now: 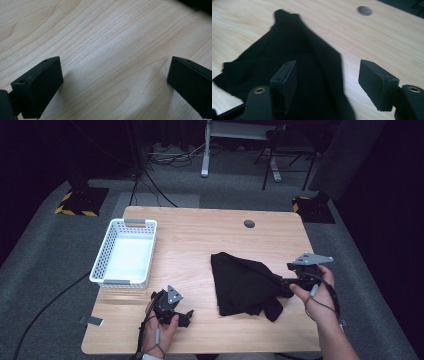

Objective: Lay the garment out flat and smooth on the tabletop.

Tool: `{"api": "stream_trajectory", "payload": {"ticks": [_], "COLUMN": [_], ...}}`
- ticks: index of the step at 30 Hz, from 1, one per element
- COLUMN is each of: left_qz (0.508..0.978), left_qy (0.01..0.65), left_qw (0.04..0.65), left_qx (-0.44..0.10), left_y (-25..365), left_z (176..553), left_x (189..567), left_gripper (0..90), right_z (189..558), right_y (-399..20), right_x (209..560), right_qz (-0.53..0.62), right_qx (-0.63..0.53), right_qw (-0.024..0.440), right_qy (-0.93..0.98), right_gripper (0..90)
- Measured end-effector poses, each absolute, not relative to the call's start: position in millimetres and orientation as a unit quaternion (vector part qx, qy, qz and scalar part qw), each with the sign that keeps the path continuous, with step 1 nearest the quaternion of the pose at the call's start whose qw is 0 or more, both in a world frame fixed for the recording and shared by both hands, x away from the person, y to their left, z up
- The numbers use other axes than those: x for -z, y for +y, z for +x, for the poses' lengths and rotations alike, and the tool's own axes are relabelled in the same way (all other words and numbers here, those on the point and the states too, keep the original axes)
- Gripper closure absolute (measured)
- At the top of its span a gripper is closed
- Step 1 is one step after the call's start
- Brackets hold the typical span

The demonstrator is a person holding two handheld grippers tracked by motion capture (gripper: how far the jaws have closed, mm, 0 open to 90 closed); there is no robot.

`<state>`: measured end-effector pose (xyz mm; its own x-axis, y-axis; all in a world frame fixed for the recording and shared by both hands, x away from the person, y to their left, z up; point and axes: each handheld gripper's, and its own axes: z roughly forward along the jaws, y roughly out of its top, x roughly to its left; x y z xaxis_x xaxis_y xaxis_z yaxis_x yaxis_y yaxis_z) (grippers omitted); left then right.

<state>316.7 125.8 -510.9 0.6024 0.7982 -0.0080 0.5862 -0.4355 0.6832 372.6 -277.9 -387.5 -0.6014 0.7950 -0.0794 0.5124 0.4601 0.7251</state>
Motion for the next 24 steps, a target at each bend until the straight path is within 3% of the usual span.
{"api": "stream_trajectory", "payload": {"ticks": [7,20,23,24], "left_qz": [0.832,0.832,0.832,0.832], "left_qy": [0.416,0.416,0.416,0.417], "left_qw": [0.330,0.330,0.331,0.331], "left_qx": [-0.160,-0.160,-0.160,-0.160], "left_y": [125.7,125.8,125.7,125.7], "left_z": [316.5,316.7,316.7,316.6], "left_x": [510.8,510.9,511.0,511.0], "left_gripper": [0.4,0.4,0.4,0.4], "right_z": [373.3,387.7,388.9,389.2], "right_y": [-260.7,-316.5,-324.2,-325.7], "right_x": [406.0,449.0,460.9,464.7], "right_qz": [0.396,0.467,0.479,0.481], "right_qx": [-0.329,-0.244,-0.238,-0.236], "right_qw": [0.194,0.185,0.164,0.153], "right_qy": [0.835,0.830,0.829,0.831], "right_gripper": [28.4,28.6,32.8,38.7]}}
